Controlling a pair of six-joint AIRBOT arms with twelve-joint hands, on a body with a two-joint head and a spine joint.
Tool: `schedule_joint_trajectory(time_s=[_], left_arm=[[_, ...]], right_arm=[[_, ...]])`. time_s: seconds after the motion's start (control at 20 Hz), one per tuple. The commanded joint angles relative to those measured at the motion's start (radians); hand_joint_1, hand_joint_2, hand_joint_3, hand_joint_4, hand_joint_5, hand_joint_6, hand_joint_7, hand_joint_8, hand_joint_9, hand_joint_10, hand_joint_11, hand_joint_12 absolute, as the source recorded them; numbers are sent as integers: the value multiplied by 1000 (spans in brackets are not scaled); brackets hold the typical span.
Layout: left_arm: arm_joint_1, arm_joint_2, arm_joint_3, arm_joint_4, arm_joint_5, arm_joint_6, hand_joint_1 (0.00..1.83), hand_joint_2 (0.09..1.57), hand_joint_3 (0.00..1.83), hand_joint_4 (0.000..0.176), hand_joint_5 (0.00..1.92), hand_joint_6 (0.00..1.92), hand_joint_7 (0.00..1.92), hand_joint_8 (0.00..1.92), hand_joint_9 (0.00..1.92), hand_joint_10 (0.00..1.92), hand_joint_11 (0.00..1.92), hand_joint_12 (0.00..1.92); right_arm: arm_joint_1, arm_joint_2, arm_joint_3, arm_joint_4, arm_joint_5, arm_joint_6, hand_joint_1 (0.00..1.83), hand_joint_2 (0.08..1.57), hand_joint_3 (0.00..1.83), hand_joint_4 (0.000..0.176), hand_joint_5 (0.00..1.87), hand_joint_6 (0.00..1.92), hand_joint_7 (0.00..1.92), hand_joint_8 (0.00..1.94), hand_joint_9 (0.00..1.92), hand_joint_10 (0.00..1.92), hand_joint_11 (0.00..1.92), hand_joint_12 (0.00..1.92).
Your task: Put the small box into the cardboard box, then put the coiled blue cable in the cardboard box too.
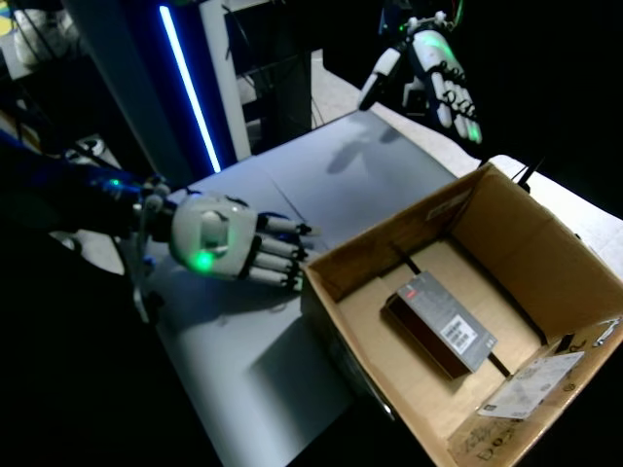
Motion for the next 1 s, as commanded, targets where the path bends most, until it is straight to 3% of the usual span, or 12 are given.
schedule_joint_trajectory(time_s=[0.0,0.2,0.3,0.4,0.45,0.5,0.55,0.6,0.65,0.7,0.75,0.95], left_arm=[[-3,-4,2,-1,-124,-6,636,851,3,176,0,0,0,0,0,0,36,18],[-3,-4,2,0,-123,-7,637,863,4,176,0,0,0,0,0,0,18,11],[-3,-5,2,0,-123,-8,640,863,2,176,3,1,0,0,0,0,36,19],[-3,-5,3,0,-120,-8,654,861,1,176,13,4,0,0,0,0,26,15],[-3,-6,4,0,-119,-8,667,871,4,176,12,2,0,0,0,0,10,9],[-3,-6,4,0,-119,-8,661,872,4,176,11,2,0,0,0,0,18,12],[-3,-7,5,0,-119,-9,664,868,1,176,14,3,0,0,0,0,18,13],[-3,-8,7,0,-118,-10,665,862,0,176,19,4,0,0,0,0,25,15],[-3,-10,8,0,-117,-12,664,862,0,176,21,4,0,0,0,0,29,17],[-3,-11,9,0,-117,-13,653,862,0,176,25,5,2,1,0,0,40,22],[-3,-11,9,0,-117,-14,644,856,0,176,24,3,7,3,0,0,49,26],[-2,-12,10,0,-116,-14,639,849,0,176,49,8,21,4,0,0,64,32]], right_arm=[[7,-7,1,-7,24,-3,1044,927,8,176,244,0,9,0,93,0,0,496],[7,-7,0,-35,3,-3,1095,935,0,176,265,0,45,3,141,7,0,633],[7,-7,0,-35,3,-3,1156,911,0,176,375,0,172,0,277,9,4,943],[7,-6,-1,-35,3,-3,1201,928,0,104,547,2,386,7,531,32,233,956],[7,-6,-3,-35,3,-3,1252,964,1,19,686,4,567,19,751,84,421,1045],[7,-6,-4,-35,3,-3,1281,982,1,0,780,3,705,38,891,161,553,1110],[7,-6,-5,-35,3,-3,1293,1006,1,0,826,2,775,39,894,377,622,1186],[7,-6,-5,-35,3,-3,1234,1185,2,0,937,751,763,1495,870,1304,888,1439],[7,-6,-6,-35,3,-3,1225,1208,0,0,917,795,729,1609,895,1577,969,1598],[7,-6,-6,-35,3,-3,1221,1217,0,0,889,830,728,1634,945,1725,1043,1715],[7,-6,-6,-35,4,-3,1166,1156,0,0,921,1002,760,1693,995,1875,1112,1834],[7,-3,-7,-34,19,-3,1160,1113,1,0,981,969,884,1815,1152,1921,1265,1913]])
